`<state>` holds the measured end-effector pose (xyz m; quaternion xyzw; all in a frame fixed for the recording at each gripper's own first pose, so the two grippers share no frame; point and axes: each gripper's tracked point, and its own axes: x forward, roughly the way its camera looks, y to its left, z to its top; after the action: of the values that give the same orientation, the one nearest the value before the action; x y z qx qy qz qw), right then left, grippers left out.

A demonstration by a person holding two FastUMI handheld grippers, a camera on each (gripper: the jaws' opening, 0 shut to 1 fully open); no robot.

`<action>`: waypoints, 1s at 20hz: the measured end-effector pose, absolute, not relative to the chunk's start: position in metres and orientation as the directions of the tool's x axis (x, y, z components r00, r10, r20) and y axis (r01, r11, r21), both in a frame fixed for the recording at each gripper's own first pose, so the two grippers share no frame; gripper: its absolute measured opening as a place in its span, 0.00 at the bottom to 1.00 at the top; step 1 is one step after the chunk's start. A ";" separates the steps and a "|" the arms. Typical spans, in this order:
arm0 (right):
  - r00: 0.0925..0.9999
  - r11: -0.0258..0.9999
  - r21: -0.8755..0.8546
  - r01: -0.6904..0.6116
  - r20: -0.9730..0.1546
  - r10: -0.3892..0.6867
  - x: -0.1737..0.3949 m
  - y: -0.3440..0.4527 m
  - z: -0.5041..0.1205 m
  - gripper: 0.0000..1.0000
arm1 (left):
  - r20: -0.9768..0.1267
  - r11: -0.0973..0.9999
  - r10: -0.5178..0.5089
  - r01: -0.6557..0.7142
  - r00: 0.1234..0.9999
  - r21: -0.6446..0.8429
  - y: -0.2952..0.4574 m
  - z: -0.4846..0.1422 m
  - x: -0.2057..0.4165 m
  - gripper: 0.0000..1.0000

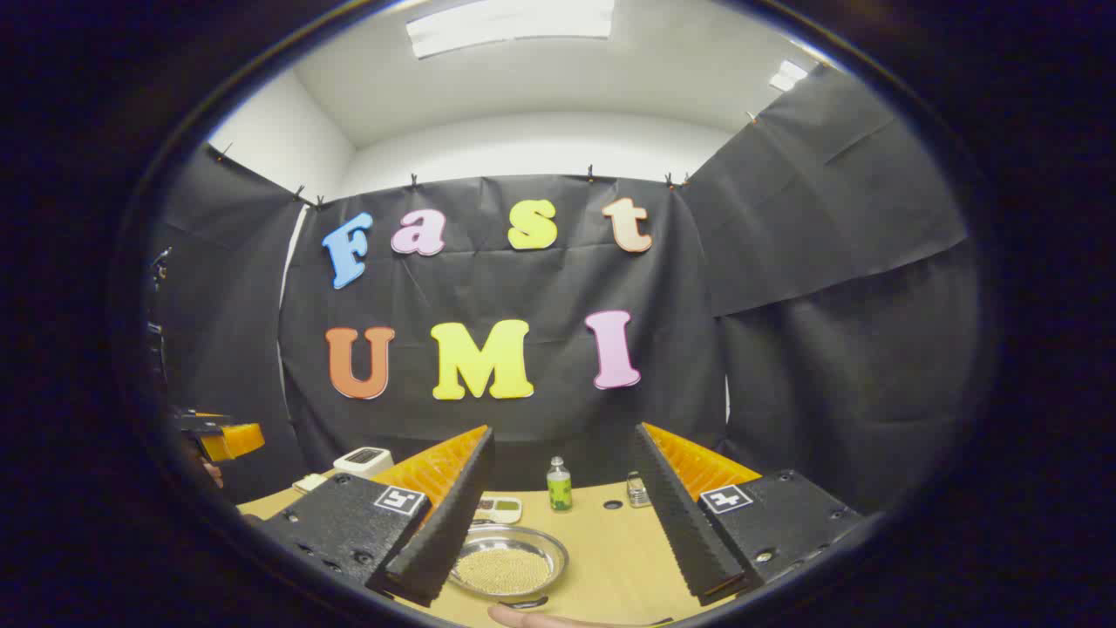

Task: First push the handle of the pot to place it horizontally, then grasp the pot with both hands and set it on the induction cooktop.

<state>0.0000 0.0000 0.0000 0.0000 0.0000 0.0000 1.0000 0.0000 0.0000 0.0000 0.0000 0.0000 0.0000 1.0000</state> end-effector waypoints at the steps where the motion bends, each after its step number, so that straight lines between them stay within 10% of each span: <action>1: 1.000 1.000 -0.002 -0.004 0.015 0.004 -0.004 0.003 0.006 0.96 | 0.009 1.000 0.007 -0.007 1.000 0.011 0.001 0.003 -0.001 0.95; 11: 0.994 1.000 -0.019 0.023 0.108 -0.020 -0.020 -0.007 0.025 0.96 | 0.040 0.998 0.025 -0.027 0.999 0.053 0.000 0.004 -0.004 0.95; 20: 1.000 0.999 -0.034 -0.018 -0.025 0.017 0.024 0.003 -0.034 0.99 | 0.049 0.998 0.003 -0.006 0.999 0.067 -0.003 -0.005 -0.007 0.95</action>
<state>0.0237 0.0029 -0.0342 -0.0170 0.0121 0.0087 0.9997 -0.0069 -0.0030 -0.0049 0.0335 -0.0243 0.0024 0.9991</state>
